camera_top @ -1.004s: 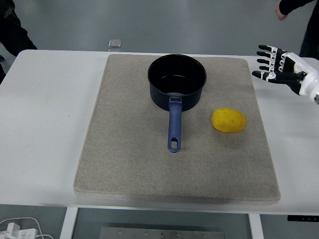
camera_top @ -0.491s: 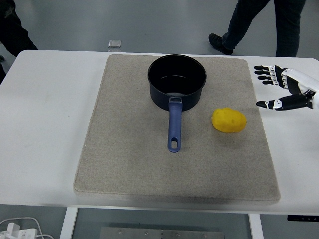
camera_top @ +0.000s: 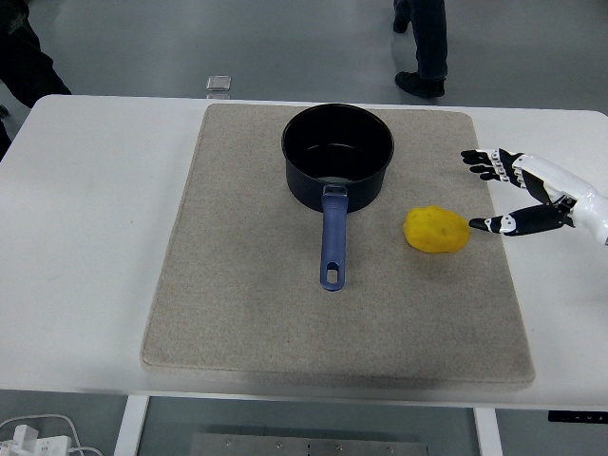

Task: Put the potato in the blue pot

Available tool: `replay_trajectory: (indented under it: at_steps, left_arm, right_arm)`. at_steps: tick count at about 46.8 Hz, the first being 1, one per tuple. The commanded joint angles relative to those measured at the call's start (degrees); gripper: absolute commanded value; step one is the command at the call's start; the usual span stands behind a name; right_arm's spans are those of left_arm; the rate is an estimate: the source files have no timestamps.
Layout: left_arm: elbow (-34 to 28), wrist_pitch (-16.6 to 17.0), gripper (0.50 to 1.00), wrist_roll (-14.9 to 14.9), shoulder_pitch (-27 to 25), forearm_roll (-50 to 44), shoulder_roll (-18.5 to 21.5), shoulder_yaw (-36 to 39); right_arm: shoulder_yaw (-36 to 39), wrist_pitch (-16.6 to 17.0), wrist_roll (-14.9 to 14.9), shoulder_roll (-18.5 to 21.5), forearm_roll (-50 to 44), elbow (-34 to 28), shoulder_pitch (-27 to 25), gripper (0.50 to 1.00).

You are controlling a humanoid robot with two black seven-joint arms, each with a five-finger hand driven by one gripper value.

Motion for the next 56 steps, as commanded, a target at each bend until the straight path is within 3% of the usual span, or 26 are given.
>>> replay_trajectory:
  at_steps: [1,17,35,56]
  left_arm:
    - [0.00,0.00,0.999,0.00,-0.01,0.00,0.00,0.00]
    - [-0.09,0.00,0.999,0.00,-0.01,0.00,0.00,0.00]
    - [0.27,0.00,0.999,0.00,-0.01,0.00,0.00,0.00]
    - [0.35,0.00,0.999,0.00,-0.01,0.00,0.00,0.00]
  right_arm:
    - [-0.90,0.00,0.54,0.17,-0.54,0.08,0.00,0.915]
    - [-1.42,-0.70,0.54,3.77,-1.42,0.34,-0.88,0.913]
    - [-1.86,-3.42,0.71,8.87,-6.25,-4.58,-0.53,0.913]
    - [-2.04,-4.48,1.24,9.40,-9.07,-6.07,-1.32,0.913]
